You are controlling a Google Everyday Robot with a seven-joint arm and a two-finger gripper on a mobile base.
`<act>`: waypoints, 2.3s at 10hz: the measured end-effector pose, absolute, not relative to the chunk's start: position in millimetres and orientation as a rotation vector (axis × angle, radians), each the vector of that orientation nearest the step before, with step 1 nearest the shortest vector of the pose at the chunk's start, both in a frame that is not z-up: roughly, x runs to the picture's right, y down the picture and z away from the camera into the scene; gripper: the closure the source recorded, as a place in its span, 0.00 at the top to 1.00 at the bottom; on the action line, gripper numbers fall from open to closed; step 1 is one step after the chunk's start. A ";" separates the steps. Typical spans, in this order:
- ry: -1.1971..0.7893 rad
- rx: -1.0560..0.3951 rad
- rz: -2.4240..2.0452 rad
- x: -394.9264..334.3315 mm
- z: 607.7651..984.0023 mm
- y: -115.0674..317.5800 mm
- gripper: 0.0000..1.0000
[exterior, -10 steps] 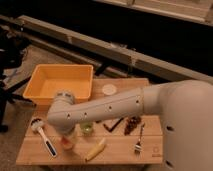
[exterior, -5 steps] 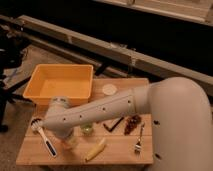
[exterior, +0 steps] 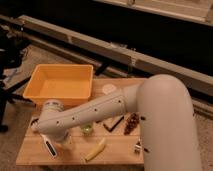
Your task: Place apple in paper cup
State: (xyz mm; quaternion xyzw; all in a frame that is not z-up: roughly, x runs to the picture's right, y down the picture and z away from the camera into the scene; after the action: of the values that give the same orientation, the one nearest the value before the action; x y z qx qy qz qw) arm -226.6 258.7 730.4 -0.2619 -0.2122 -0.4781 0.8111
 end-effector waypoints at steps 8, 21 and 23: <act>-0.410 -0.593 -1.008 -218.2 768.6 254.5 0.73; -0.464 -0.588 -0.965 -195.0 717.6 238.9 0.00; -0.498 -0.537 -0.943 -172.0 674.0 210.2 0.00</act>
State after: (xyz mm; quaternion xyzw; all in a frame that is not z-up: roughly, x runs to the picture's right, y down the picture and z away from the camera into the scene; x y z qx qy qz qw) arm -172.0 210.2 674.0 -0.2528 -0.2347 -0.4441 0.8269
